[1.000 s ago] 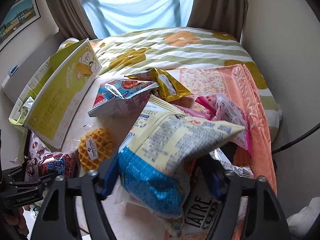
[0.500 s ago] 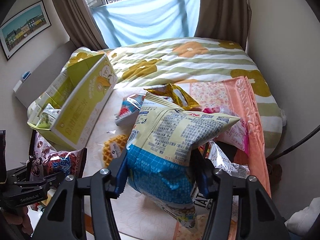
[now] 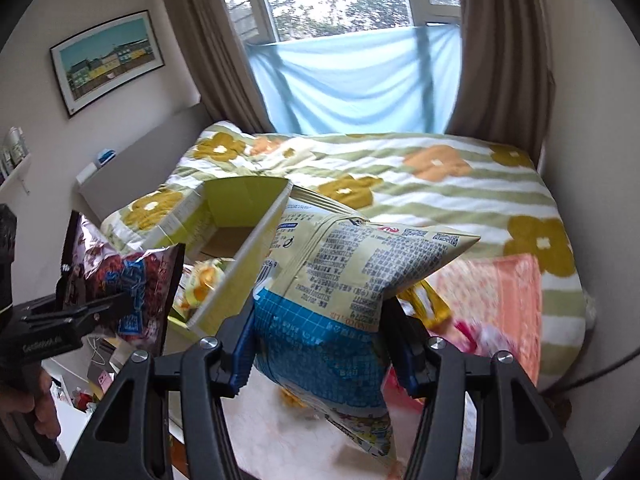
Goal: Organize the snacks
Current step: 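Carry both bags into the yellow-green box and open both tools to release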
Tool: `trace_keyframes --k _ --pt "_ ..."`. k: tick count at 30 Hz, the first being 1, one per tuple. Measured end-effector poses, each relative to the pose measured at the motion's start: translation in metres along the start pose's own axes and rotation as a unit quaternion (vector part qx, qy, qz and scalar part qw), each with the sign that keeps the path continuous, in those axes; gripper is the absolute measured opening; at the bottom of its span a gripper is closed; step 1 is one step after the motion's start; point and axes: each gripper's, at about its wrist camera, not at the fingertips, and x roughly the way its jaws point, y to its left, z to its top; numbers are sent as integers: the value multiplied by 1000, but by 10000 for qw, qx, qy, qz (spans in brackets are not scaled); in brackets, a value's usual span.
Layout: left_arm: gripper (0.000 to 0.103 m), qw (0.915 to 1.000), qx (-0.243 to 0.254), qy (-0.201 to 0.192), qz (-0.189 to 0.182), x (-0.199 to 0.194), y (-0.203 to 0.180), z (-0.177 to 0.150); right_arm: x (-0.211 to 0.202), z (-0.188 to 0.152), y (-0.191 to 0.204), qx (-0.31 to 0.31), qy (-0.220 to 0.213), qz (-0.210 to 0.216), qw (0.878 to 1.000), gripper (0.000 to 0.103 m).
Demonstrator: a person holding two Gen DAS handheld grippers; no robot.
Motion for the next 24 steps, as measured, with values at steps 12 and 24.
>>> trace_keyframes --k 12,24 --pt "56 9989 305 332 -106 82 95 113 90 72 82 104 20 194 9998 53" --pt "56 9853 976 1322 -463 206 137 148 178 92 116 664 509 -316 9960 52"
